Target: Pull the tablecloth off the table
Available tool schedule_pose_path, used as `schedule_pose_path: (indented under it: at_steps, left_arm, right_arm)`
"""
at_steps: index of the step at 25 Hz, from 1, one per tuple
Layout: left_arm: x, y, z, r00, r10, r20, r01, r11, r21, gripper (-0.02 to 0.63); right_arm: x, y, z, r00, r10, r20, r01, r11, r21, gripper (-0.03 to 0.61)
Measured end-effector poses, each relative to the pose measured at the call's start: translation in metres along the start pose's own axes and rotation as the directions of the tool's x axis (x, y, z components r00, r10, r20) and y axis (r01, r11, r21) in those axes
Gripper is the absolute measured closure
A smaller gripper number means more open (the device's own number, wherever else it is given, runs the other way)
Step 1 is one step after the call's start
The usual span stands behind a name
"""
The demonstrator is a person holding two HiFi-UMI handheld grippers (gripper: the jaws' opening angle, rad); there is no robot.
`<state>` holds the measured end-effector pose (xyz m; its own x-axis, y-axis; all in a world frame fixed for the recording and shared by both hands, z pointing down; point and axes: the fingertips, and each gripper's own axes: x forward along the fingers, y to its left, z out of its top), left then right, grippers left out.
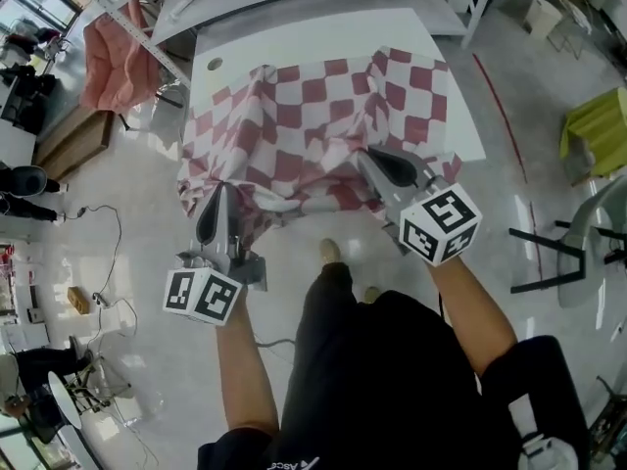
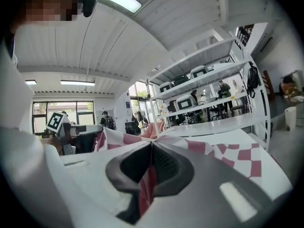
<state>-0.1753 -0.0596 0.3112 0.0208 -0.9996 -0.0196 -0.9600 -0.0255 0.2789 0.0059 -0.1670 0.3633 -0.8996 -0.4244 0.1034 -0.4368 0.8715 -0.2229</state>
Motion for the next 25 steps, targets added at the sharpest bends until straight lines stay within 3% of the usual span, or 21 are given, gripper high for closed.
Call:
schedule_pose_path:
  at_steps: [5,14,19,25]
  left_arm:
    - [-0.064,-0.039,0.028,0.997,-0.029,0.073,0.027,0.999,0.020,0.604]
    - [-0.120,-0.079,0.060,0.985,-0.118,0.123,0.112,0.992,0.049,0.604]
    - [-0.175,-0.083,0.080,0.959,-0.215,0.187,0.210,0.977,0.043,0.604]
    - [-0.206,-0.091,0.122,0.908,-0.349,0.230,0.341,0.937,0.075,0.604]
  right_arm:
    - [-0.047,0.041,0.016,0.999,0.021,0.046,-0.018,0.998,-0.062,0.572]
    - [-0.104,0.091,0.041,0.992,0.000,0.124,0.009,0.997,-0.073,0.572]
    - [-0.139,0.143,0.058,0.978,-0.032,0.207,0.051,0.995,-0.088,0.572]
    - [-0.170,0.185,0.102,0.953,-0.097,0.287,0.140,0.981,-0.132,0.572]
